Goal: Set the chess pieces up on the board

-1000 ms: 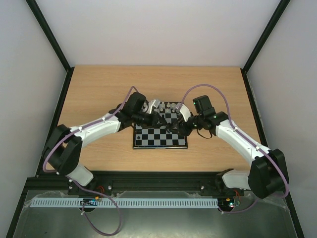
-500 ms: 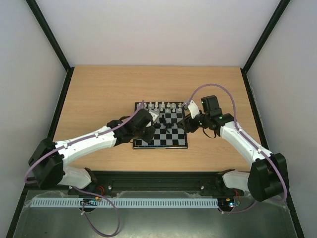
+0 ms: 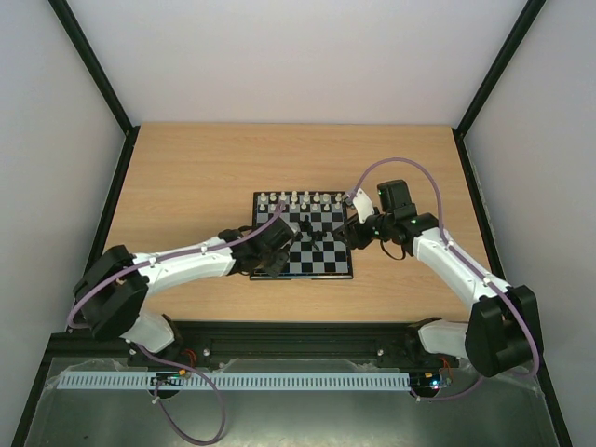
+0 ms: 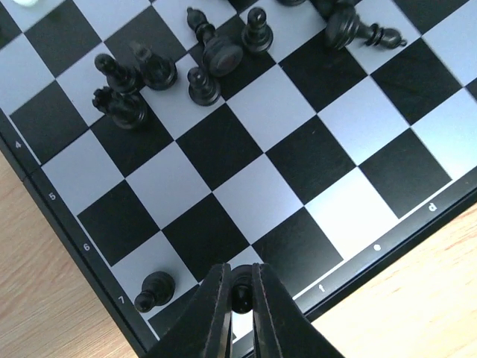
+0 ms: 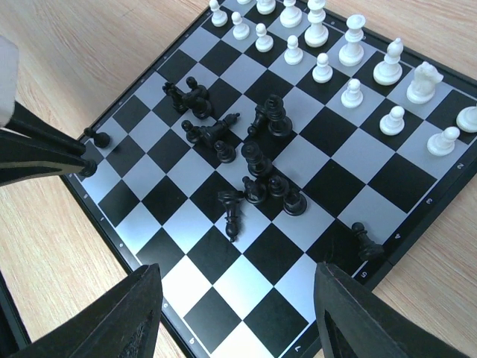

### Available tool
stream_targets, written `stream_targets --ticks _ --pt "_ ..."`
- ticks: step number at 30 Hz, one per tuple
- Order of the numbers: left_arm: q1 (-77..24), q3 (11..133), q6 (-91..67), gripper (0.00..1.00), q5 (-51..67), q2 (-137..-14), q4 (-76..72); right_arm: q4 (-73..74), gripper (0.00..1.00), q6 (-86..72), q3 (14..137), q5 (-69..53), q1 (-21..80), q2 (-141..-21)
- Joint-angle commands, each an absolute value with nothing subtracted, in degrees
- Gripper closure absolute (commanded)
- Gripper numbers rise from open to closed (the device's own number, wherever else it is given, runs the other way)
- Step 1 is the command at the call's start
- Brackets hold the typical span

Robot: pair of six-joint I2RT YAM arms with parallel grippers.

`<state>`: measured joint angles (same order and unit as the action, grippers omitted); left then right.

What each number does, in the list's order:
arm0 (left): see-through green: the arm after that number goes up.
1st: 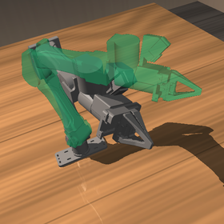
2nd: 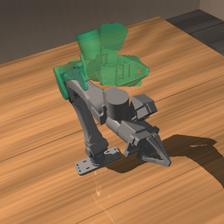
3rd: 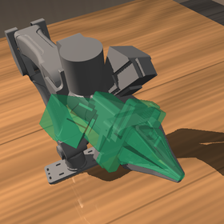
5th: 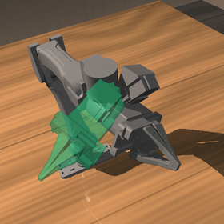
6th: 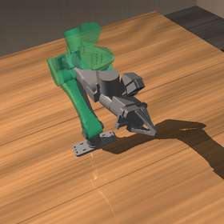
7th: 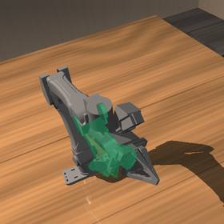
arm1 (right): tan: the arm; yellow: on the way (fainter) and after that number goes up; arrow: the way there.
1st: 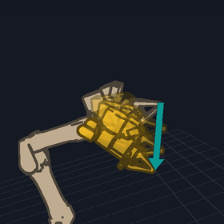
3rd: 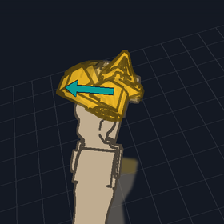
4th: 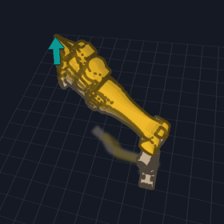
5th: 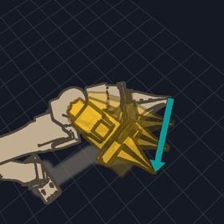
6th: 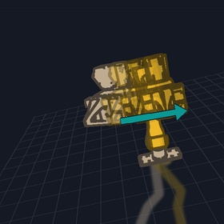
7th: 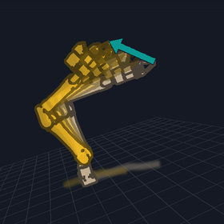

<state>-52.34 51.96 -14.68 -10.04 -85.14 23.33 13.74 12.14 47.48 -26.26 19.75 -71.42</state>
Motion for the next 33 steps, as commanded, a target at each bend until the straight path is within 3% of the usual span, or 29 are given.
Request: stream_targets --ticks 1,33 --pt "-52.60 51.59 -15.56 0.92 -11.55 -87.35 23.79 14.10 0.43 12.30 46.80 -26.46 19.68 -72.85" --pt "-48.76 49.66 -19.06 0.86 -9.73 -91.06 19.87 15.03 0.43 13.16 47.00 -26.89 19.62 -74.71"
